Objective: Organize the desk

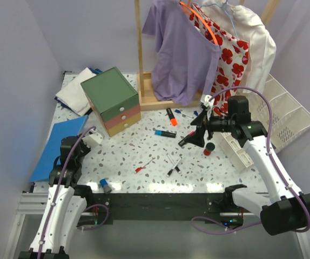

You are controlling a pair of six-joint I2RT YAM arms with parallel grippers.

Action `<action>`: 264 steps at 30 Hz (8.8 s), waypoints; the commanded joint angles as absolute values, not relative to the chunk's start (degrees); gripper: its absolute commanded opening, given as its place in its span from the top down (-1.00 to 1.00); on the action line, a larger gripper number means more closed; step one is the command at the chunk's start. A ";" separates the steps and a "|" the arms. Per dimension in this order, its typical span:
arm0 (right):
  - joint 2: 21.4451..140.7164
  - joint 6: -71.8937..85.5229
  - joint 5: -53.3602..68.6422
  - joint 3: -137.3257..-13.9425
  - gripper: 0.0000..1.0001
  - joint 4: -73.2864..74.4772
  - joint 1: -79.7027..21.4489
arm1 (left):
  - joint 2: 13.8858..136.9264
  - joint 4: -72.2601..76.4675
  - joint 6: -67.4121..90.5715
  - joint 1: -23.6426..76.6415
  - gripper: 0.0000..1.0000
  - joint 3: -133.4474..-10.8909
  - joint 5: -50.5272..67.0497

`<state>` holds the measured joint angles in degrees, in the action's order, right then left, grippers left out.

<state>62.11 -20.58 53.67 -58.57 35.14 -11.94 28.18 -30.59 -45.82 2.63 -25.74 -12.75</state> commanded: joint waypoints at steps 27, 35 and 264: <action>95.18 5.77 46.95 -93.24 -0.97 27.44 -50.09 | 26.10 -36.74 -30.32 2.20 1.00 -45.44 -9.49; 102.47 34.59 32.53 -98.69 -0.97 17.05 -55.01 | 24.70 -38.58 -30.15 2.20 1.00 -45.62 -7.47; 71.45 -12.04 -8.79 -132.80 -0.97 56.25 -13.36 | 116.36 37.17 2.90 54.40 1.00 -111.97 16.88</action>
